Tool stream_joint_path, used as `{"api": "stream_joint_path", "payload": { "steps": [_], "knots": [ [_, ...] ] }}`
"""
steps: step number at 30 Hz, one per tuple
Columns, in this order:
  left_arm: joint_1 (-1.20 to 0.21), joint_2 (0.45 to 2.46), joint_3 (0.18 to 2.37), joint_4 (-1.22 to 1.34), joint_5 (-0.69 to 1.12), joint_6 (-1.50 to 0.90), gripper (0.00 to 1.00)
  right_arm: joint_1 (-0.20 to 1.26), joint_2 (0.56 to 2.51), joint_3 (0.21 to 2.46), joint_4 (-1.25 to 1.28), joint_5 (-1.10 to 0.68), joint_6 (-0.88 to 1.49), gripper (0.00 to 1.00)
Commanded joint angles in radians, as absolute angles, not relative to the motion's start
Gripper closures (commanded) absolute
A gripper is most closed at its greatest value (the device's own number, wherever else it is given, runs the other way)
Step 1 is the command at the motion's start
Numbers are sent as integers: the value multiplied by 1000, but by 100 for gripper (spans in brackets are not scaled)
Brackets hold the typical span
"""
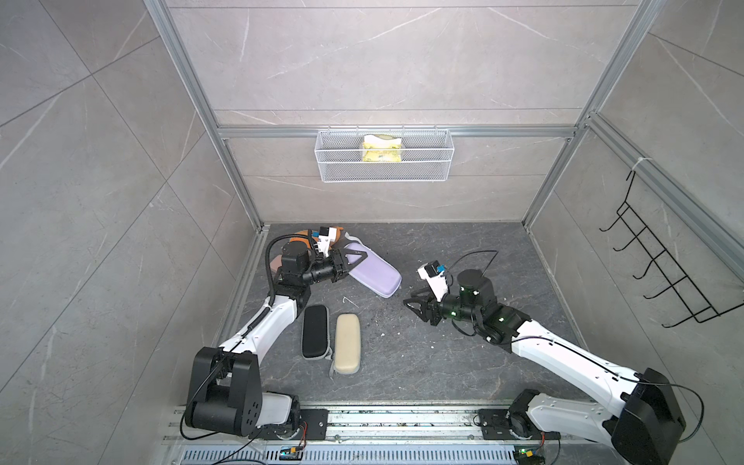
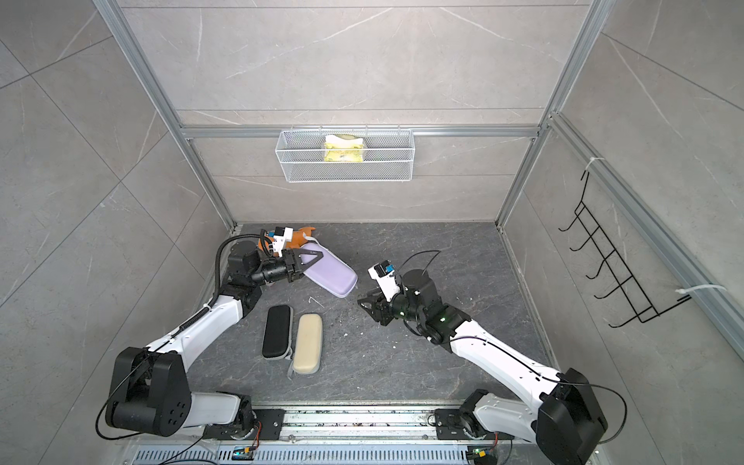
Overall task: Put umbrellas into zippered umbrella sleeves
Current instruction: Zip the zipper on the umbrella sleeve.
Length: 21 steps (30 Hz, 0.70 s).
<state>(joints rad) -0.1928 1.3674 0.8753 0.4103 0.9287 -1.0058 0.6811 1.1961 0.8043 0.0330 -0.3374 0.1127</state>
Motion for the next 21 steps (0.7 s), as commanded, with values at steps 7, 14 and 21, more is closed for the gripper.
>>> {"api": "stream_joint_path", "payload": {
  "steps": [7, 14, 21],
  "knots": [
    [-196, 1328, 914, 443, 991, -996, 100, 690, 1279, 833, 159, -232, -103, 69],
    [-201, 1330, 907, 449, 989, -997, 100, 693, 1358, 903, 158, -250, -131, 70],
    [-202, 1338, 896, 447, 986, -995, 100, 713, 1382, 949, 136, -269, -160, 74]
  ]
}}
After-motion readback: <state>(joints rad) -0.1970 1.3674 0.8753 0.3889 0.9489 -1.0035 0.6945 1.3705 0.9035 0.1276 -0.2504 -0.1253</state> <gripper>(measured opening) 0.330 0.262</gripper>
